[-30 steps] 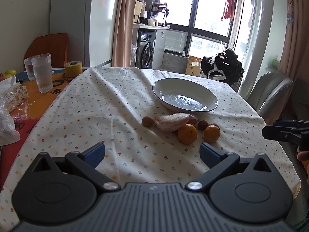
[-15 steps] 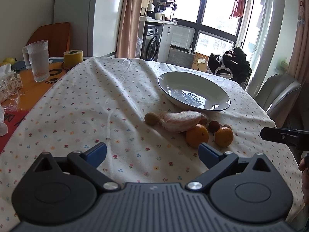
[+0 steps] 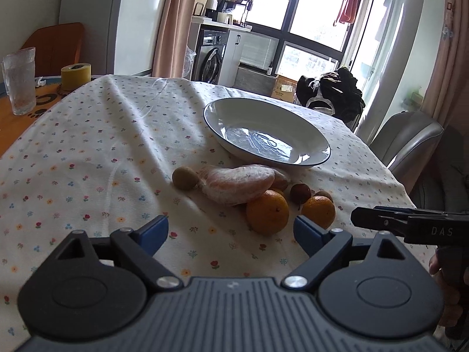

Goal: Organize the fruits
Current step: 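Grasp an orange with the left gripper while the right gripper grasps another orange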

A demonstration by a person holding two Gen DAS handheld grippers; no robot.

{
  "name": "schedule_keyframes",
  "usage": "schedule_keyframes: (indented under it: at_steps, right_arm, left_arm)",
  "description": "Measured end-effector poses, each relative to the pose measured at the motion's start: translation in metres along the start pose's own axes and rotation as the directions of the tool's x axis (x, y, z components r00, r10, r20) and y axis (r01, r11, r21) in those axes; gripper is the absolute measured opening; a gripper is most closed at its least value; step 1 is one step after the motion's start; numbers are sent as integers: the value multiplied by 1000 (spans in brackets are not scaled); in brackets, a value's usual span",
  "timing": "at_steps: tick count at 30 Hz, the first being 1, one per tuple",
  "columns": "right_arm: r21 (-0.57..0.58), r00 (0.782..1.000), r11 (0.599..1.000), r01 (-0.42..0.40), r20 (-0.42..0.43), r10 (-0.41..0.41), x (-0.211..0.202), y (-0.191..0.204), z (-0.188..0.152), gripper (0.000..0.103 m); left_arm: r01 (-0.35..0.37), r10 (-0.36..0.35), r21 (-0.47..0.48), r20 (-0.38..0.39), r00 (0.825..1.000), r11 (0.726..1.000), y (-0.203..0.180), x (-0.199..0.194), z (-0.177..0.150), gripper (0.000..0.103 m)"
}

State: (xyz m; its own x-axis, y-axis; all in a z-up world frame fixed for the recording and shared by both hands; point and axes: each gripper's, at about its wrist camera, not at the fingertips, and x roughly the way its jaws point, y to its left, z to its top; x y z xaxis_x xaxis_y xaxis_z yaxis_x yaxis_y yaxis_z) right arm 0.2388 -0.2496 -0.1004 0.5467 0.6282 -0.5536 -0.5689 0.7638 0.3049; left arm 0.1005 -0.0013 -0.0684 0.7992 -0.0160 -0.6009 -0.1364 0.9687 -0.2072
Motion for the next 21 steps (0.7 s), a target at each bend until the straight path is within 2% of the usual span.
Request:
schedule_keyframes:
  at_steps: [5, 11, 19, 21]
  right_arm:
    - [22, 999, 999, -30, -29, 31, 10, -4, -4, 65]
    - [11, 995, 996, -92, -36, 92, 20, 2, -6, 61]
    - [-9, 989, 990, -144, -29, 143, 29, 3, -4, 61]
    - [-14, 989, 989, -146, -23, 146, 31, 3, -3, 61]
  left_arm:
    - [35, -35, -4, -24, 999, 999, -7, 14, -1, 70]
    - [49, -49, -14, -52, 997, 999, -11, 32, -4, 68]
    - [70, -70, -33, -20, 997, 997, -12, 46, 0, 68]
    - [76, -76, -29, -17, 997, 997, -14, 49, 2, 64]
